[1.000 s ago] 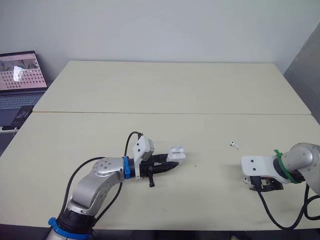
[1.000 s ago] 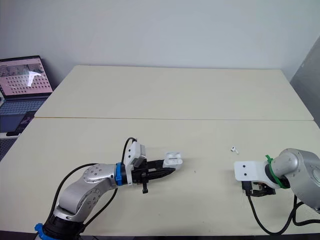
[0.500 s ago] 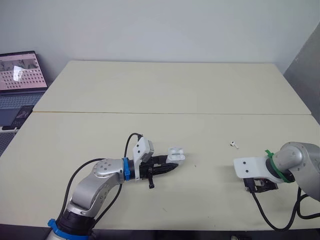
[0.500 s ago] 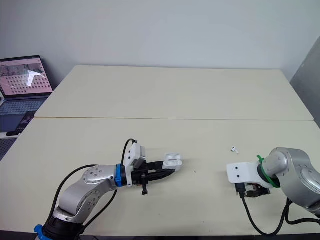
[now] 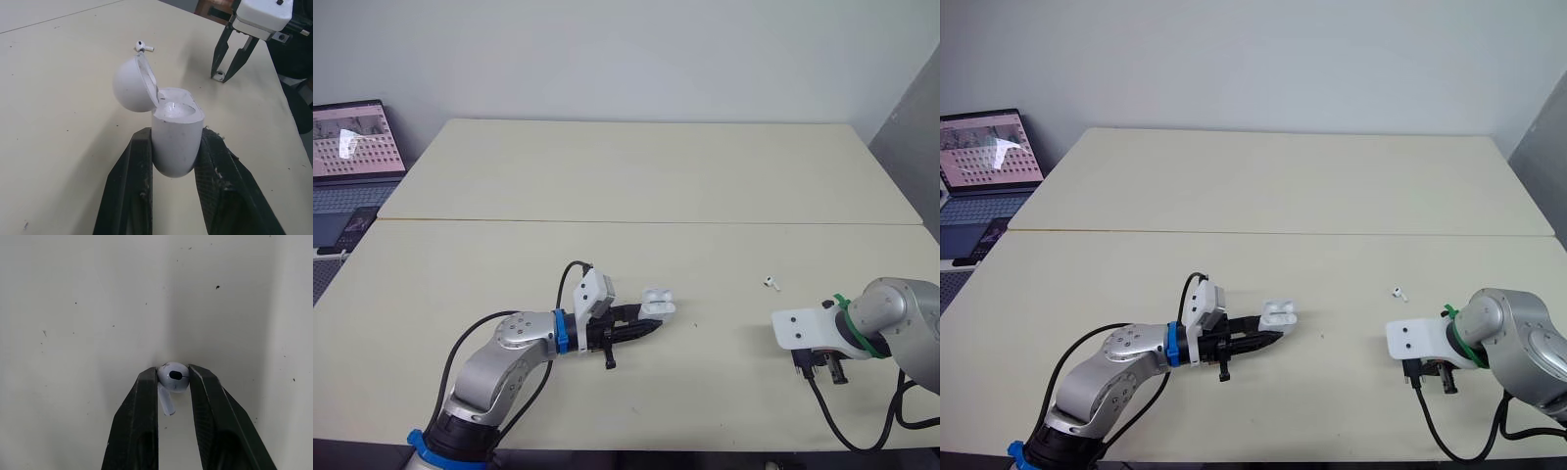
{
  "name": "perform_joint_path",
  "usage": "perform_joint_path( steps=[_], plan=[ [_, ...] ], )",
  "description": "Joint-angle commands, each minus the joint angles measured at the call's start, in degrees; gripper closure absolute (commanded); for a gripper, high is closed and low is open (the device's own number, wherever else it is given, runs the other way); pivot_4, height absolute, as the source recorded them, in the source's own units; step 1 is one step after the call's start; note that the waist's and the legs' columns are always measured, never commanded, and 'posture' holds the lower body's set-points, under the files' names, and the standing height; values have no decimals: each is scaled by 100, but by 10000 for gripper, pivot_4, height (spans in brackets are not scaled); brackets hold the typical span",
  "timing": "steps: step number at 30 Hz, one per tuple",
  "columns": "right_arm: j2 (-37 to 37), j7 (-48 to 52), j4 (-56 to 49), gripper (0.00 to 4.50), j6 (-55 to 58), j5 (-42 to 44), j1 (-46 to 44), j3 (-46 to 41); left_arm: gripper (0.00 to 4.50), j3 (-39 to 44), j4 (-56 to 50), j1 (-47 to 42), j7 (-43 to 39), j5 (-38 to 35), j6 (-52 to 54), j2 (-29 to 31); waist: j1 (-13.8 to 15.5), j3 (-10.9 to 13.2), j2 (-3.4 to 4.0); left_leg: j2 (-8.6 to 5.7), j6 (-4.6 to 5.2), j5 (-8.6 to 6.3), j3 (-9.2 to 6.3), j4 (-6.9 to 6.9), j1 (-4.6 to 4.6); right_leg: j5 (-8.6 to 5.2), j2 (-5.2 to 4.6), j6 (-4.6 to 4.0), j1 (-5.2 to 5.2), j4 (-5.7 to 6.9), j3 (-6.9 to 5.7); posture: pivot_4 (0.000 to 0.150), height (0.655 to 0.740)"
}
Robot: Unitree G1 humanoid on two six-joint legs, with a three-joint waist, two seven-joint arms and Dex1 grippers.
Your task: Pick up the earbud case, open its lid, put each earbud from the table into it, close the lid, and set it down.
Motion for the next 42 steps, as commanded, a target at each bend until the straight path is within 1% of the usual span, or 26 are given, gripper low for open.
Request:
perform_joint_path(
  steps=[1, 4, 6, 10, 12, 13, 14, 16, 17, 21, 23, 27, 32, 37, 42],
  plan=[
    [180, -129, -189, 36281, 5, 156, -150, -324, 36978, -41, -198, -4, 6, -25, -94, -46, -2, 0, 0, 0, 0, 0, 0, 0, 0, 0, 0, 0, 0, 0, 0, 1500, 7400],
    [775, -562, -106, 36281, 15, 502, -290, -815, 36978, -19, -256, 42, 104, -63, -93, -140, -16, 0, 0, 0, 0, 0, 1, 0, 1, 0, 1, 0, -1, 3, 1, 1500, 7400],
    [982, -811, -36, 36281, 38, 604, -289, -1128, 36978, -49, -321, 72, 246, -1, -149, -248, -5, 0, 0, 0, 0, 0, 0, 3, -1, 0, 0, 0, 0, 5, 0, 1500, 7400],
    [1804, -1511, 39, 36281, 208, 1081, -293, -2035, 36978, -33, -359, -15, 829, 228, -423, -753, 21, -1, -2, -2, -1, 0, -2, 21, -10, 1, 0, 2, 1, 4, 0, 1500, 7400],
    [2681, -2109, 81, 36281, 289, 1508, -484, -2602, 36978, 34, -209, -176, 1214, 451, -802, -1113, 24, -3, -7, -3, -1, 0, -3, 24, -12, 2, -1, 2, 1, 7, -1, 1500, 7400],
    [3019, -2333, 93, 36281, 316, 1678, -553, -2798, 36978, 49, -146, -229, 1343, 545, -950, -1230, 24, -4, -9, -2, -1, 0, -4, 25, -11, 2, 0, 2, 0, 10, -1, 1500, 7400],
    [3603, -2671, 102, 36281, 360, 1970, -651, -3082, 36978, 35, -28, -321, 1508, 684, -1068, -1344, 21, -4, -9, -4, -1, 0, -1, 27, -11, 3, 0, 2, -2, 18, 1, 1500, 7400],
    [4440, -3136, 77, 36281, 473, 2451, -732, -3487, 36978, -26, 168, -472, 1700, 893, -1263, -1511, -2, -8, -12, -2, -2, 0, 0, 28, -6, 3, 4, 2, -4, 31, 2, 1500, 7400],
    [4775, -3317, 66, 36281, 417, 2648, -735, -3643, 36978, -61, 275, -560, 1818, 1012, -1375, -1612, -1, -8, -11, -3, -2, 1, 2, 27, -6, 2, 4, 2, -7, 36, 3, 1500, 7400],
    [5584, -3999, 60, 36281, 305, 3224, -784, -4024, 36978, -152, 762, -837, 2199, 1357, -1743, -1997, -3, -9, -11, -12, -2, 1, 14, 30, -6, 2, 2, 2, -16, 48, -1, 1500, 7400],
    [5859, -4246, 28, 36281, 294, 3525, -836, -4113, 36978, -204, 1006, -950, 2360, 1559, -1916, -2142, -7, -9, -11, -15, -2, 1, 18, 32, -5, 2, 1, 2, -19, 53, 2, 1500, 7400],
    [6263, -4629, -26, 36281, 184, 3917, -700, -3971, 36978, -215, 1202, -1130, 2505, 1556, -2016, -2485, -14, -10, -9, -14, -1, 1, 18, 32, -3, 2, 2, 2, -25, 64, 3, 1500, 7400],
    [6702, -4870, 90, 36281, -174, 4155, -335, -3645, 36978, -288, 1252, -1147, 2476, 1596, -2105, -2602, -31, -10, -8, -13, -1, 1, 24, 31, -1, 2, 3, 2, -30, 75, 7, 1500, 7400],
    [6790, -4896, 147, 36281, -569, 4193, -46, -3258, 36978, -218, 1227, -1159, 2463, 1471, -2082, -2635, -31, -10, -8, -13, -1, 1, 23, 32, 2, 2, 4, 2, -29, 77, 7, 1500, 7400],
    [6697, -4833, 307, 36281, -933, 4135, 157, -3017, 36978, -186, 1208, -1159, 2384, 1391, -2061, -2620, -31, -10, -8, -13, -1, 1, 23, 32, 2, 2, 4, 3, -29, 77, 8, 1500, 7400]
  ],
)
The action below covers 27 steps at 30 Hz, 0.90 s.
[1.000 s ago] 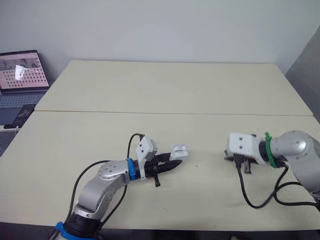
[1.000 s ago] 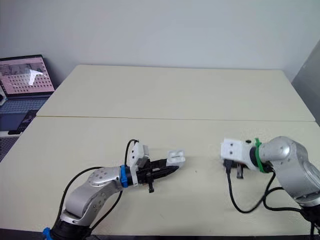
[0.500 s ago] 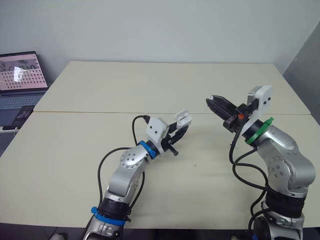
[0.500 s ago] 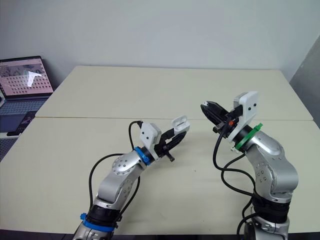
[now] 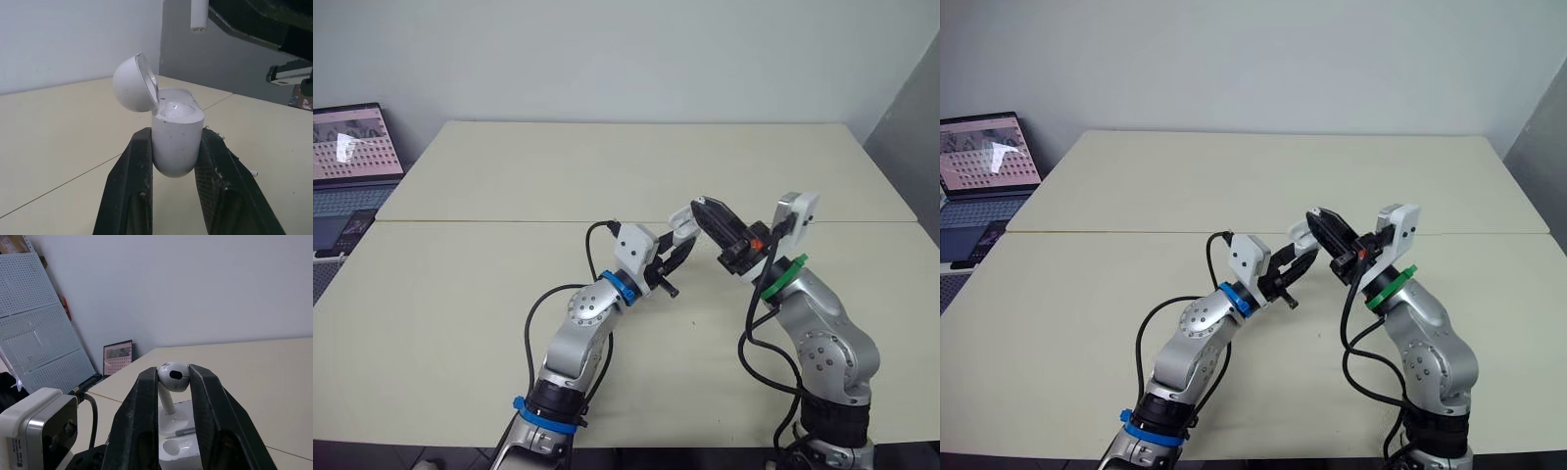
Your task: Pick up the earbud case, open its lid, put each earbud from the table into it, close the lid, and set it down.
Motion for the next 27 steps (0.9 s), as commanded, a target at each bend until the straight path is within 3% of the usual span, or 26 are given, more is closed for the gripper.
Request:
perform_joint_path(
  steps=[1, 27],
  plan=[
    [-42, 29, 38, 36281, -383, 38, 62, 141, 36978, 34, -192, -59, -86, -153, -67, -35, 0, 0, 0, 0, 0, 0, 0, 0, 0, 0, 0, 0, 0, 0, 0, 1500, 7400],
    [-232, -125, 608, 36281, -1109, -172, 260, 691, 36978, 26, -370, -22, -295, -427, 14, -1, 0, 0, 0, 0, 0, 0, -2, -1, 1, 0, 0, 0, 2, -3, 0, 1500, 7400]
  ],
)
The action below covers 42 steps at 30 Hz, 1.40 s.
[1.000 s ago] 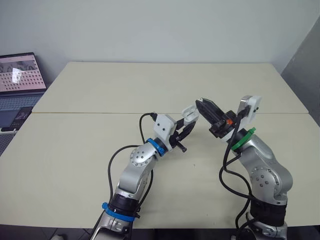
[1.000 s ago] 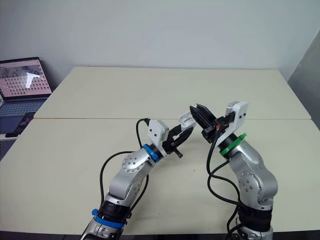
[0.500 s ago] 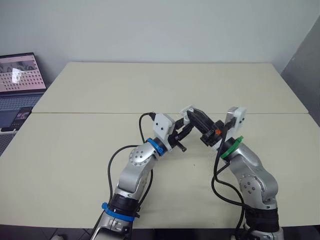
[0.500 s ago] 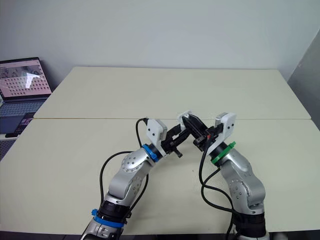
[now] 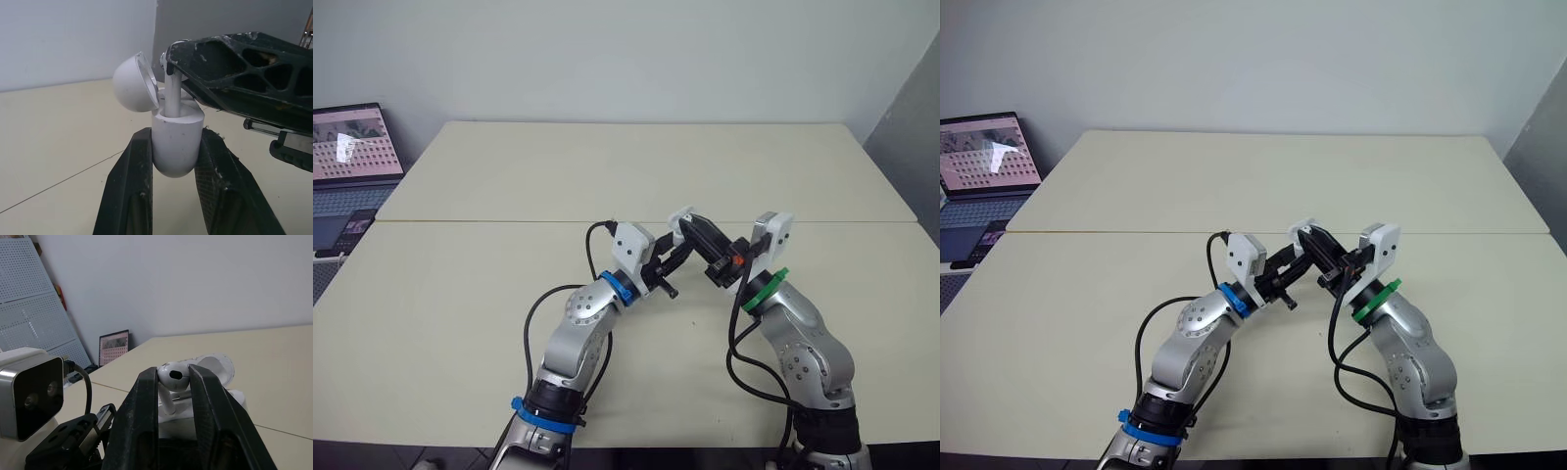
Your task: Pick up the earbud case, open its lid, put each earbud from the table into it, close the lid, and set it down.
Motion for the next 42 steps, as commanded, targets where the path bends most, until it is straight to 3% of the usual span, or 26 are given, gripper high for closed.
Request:
perform_joint_path(
  steps=[1, 4, 13, 17, 21, 26, 30, 41, 42],
  plan=[
    [-52, -22, -38, 36281, -43, 60, -20, 40, 36978, -6, -358, -29, -76, -123, -105, -41, 0, 0, 0, 0, 0, 0, 0, 0, 0, 0, 0, 0, 0, 0, 0, 1500, 7400],
    [-93, 2, -49, 29993, 28, 124, -26, 58, 36978, -10, -357, -32, -82, -127, -96, -40, 0, 0, 0, 0, 0, 0, -1, 0, 0, 0, 0, 0, 0, 0, 0, 1500, 7400],
    [-208, 9, -270, 154, 6, 408, -22, -88, 36978, -4, -352, -6, -104, -126, -90, -14, 0, 0, 0, 0, 0, 0, -2, 0, 0, 0, 0, 0, 1, -2, -1, 1500, 7400],
    [-670, 132, -577, 154, 400, 1040, -25, -504, 36978, 56, -346, 41, -159, -116, -75, 120, 5, 0, 0, 0, 2, -1, -2, 0, -1, 0, 0, 0, 3, -4, -1, 1500, 7400],
    [-1655, 414, -575, 154, 827, 1444, 109, -1118, 36978, 118, -475, 225, -436, -261, 76, 461, 11, 0, 0, 0, 6, -3, -3, -1, -1, 0, 0, 0, 6, -10, -1, 1500, 7400],
    [-2841, 879, 258, 154, 790, 1034, 486, -1592, 36978, 120, -761, 535, -817, -479, 328, 881, 13, 1, -1, 0, 23, -13, -2, -2, 0, 0, 0, 0, 10, -12, -1, 1500, 7400],
    [-3507, 1220, 1057, 154, 652, 375, 772, -1338, 36978, 130, -1015, 729, -916, -595, 523, 1061, 17, 2, -2, 1, 24, -13, 2, -2, 1, 0, 0, 0, 13, -15, 0, 1500, 7400],
    [-2977, 974, 2430, 154, -137, -792, 302, -602, 36978, 208, -1346, 864, -736, -623, 770, 1145, 17, 2, -2, 8, 22, -13, 5, -2, 3, 0, 1, 0, 13, -15, 6, 1500, 7400],
    [-2927, 965, 2509, 1781, -189, -846, 288, -593, 36978, 205, -1358, 878, -725, -623, 769, 1150, 20, 2, -2, 7, 22, -12, 5, -2, 3, 0, 1, 0, 13, -16, 5, 1500, 7400]
  ],
)
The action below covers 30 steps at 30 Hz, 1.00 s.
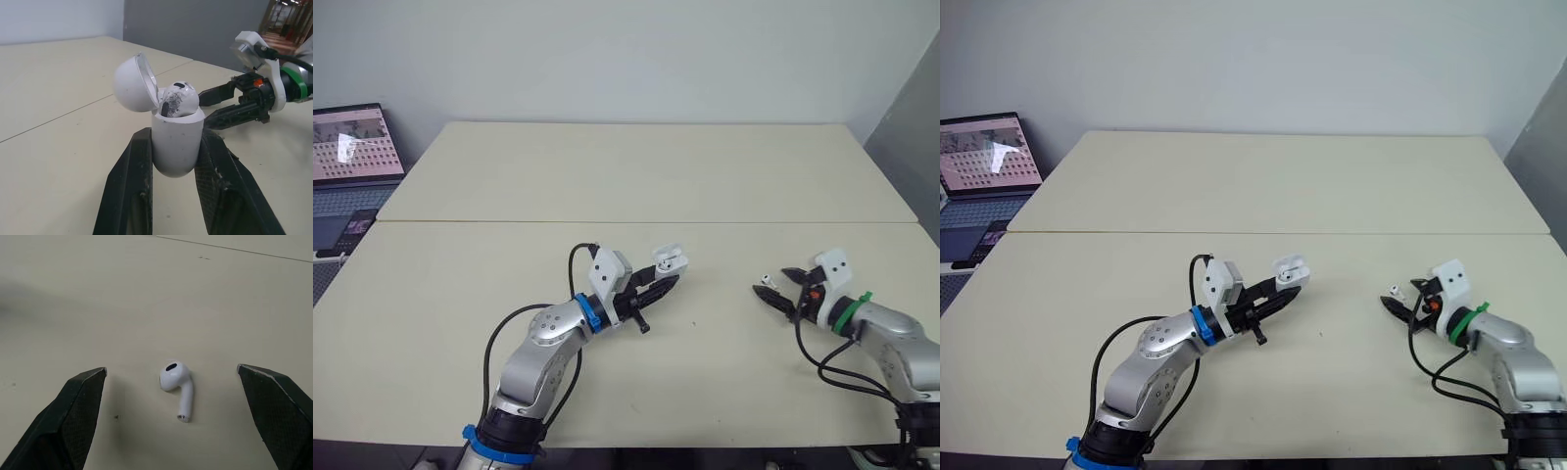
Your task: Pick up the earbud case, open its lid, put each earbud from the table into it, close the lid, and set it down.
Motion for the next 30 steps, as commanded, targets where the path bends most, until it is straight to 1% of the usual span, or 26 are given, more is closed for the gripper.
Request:
perform_joint_path(
  steps=[1, 3, 6, 12, 14, 16, 18, 21, 24, 26, 30],
  plan=[
    [56, -39, 186, 3901, -364, -248, -81, -6, 36978, 81, -325, 39, 48, -89, -22, 6, 3, 0, 0, -1, -1, 0, 1, 0, 0, 0, -1, 0, 1, -1, 0, 1500, 7400],
    [25, 74, 196, 9553, -462, -325, -16, 37, 36978, 80, -335, 58, 60, -84, -26, 8, 5, 0, 0, -1, -1, 1, -1, 0, 1, 0, -1, 0, 4, -5, 0, 1500, 7400],
    [-23, 161, 137, 20754, -541, -411, 76, 42, 36978, 93, -307, 76, 58, -79, -56, 16, 5, 0, 0, 0, -1, 1, -4, 0, 1, 0, -1, 0, 4, -5, 0, 1500, 7400],
    [-109, 320, -199, 40565, -820, -570, 189, 43, 36978, 83, -279, 114, 40, -76, -89, 23, 5, 0, 0, 0, -1, 0, -3, 0, 1, 0, -1, 0, 5, -5, 0, 1500, 7400],
    [-210, 402, -430, 40995, -770, -558, 274, 33, 36978, 81, -285, 151, 26, -78, -102, 33, 4, 0, 0, 0, -1, 0, -4, 0, 0, 0, -1, 0, 5, -6, 1, 1500, 7400],
    [-464, 732, -669, 40995, -928, -573, 454, 28, 36978, 91, -306, 205, 42, -77, -90, 41, 6, 1, 2, 0, -1, 0, -2, 0, 0, 0, -1, 0, 4, -6, 0, 1500, 7400],
    [-743, 1168, -817, 40995, -1233, -554, 634, 12, 36978, 106, -353, 230, 78, -108, -7, 37, 15, 1, 2, -1, -1, 0, -5, 0, 0, 0, -1, 0, 6, -8, 0, 1500, 7400],
    [-1292, 2132, -987, 40995, -1909, -560, 1019, 168, 36978, 111, -507, 268, 51, -163, 75, 85, 18, 1, 2, -1, 0, 0, -8, 0, 1, 0, -1, 0, 12, -14, -2, 1500, 7400],
    [-1759, 3198, -880, 40995, -2843, -617, 1203, 456, 36978, 116, -612, 324, -38, -192, 135, 190, 2, 3, -1, 2, 1, -1, -11, 0, 5, 0, 0, 0, 19, -20, -3, 1500, 7400],
    [-1995, 3819, -737, 40995, -3264, -582, 1230, 633, 36978, 123, -675, 343, -76, -221, 182, 253, 1, 3, -1, 3, 1, -1, -9, -2, 10, 0, 0, 0, 22, -20, -5, 1500, 7400],
    [-2301, 4631, -148, 40995, -4007, -829, 978, 1027, 36978, 139, -727, 319, -92, -254, 219, 349, 5, 4, -3, 3, 1, -1, -14, 0, 11, 0, -1, 0, 28, -25, -5, 1500, 7400]
  ],
)
